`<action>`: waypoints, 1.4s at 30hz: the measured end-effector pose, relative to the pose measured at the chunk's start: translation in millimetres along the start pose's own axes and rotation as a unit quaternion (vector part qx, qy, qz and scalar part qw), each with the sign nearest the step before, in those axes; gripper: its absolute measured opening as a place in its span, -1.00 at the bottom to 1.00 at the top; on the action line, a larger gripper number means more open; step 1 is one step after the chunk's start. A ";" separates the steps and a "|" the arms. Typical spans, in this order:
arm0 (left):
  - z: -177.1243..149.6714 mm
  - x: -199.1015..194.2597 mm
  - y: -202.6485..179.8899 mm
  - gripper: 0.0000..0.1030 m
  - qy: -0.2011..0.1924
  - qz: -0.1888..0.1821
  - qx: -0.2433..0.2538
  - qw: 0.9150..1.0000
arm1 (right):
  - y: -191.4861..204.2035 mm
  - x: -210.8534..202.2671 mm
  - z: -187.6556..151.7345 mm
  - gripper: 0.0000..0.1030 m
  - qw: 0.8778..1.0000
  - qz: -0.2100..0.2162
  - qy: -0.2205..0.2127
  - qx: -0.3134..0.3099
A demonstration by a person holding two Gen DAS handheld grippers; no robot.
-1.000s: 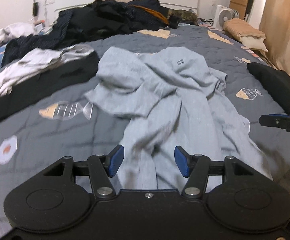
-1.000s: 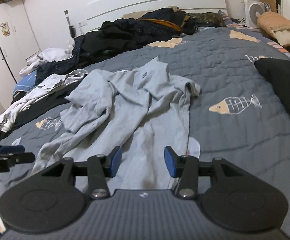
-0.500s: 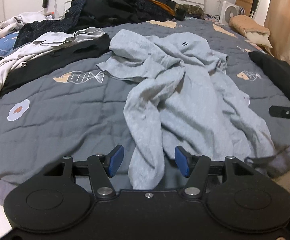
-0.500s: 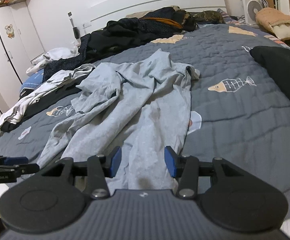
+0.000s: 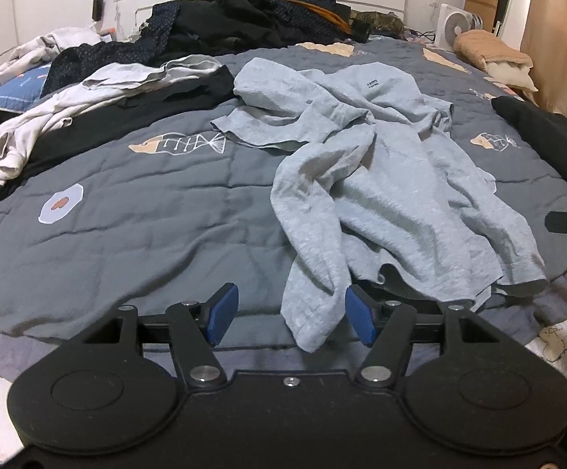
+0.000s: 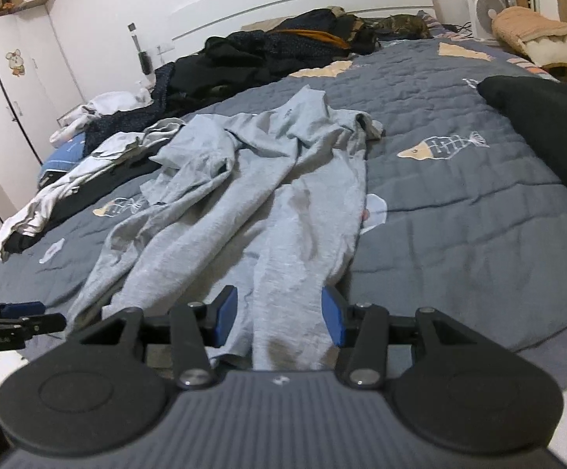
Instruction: Fold clothes
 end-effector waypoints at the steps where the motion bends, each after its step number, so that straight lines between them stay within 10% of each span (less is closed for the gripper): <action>1: 0.0 0.5 -0.8 0.17 0.000 -0.005 0.000 1.000 | -1.1 0.2 -0.8 -0.10 1.000 -0.003 0.003 0.002; 8: -5.6 10.0 -16.5 0.16 0.008 -0.025 0.029 0.999 | -4.6 9.0 -11.4 -0.10 0.999 -0.018 0.032 0.007; 14: -10.4 26.2 -20.0 -0.47 0.031 -0.035 0.029 0.998 | -9.9 22.8 -20.9 -0.10 0.998 -0.023 0.060 0.021; 21: -9.7 30.3 -4.2 -0.90 0.042 -0.012 -0.003 0.999 | -17.5 28.7 -27.3 -0.93 0.996 -0.026 0.073 0.043; 32: 15.3 -16.0 48.9 -0.93 -0.008 0.027 -0.045 0.999 | -32.9 -44.5 30.5 -0.95 0.998 -0.009 -0.019 0.067; 42: 21.4 -60.2 72.2 -0.93 0.038 0.061 0.033 0.997 | -43.1 -108.4 65.1 -0.95 0.997 -0.068 -0.019 -0.025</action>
Point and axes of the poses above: each gripper's, at about its wrist camera, not at the fingertips, and x roughly the way its jaws point, y to its left, z to its top, the point moved 6 cm from there along x, roughly the way its jaws point, and after that the axes turned 5 degrees about z, right-handed, at the moved point
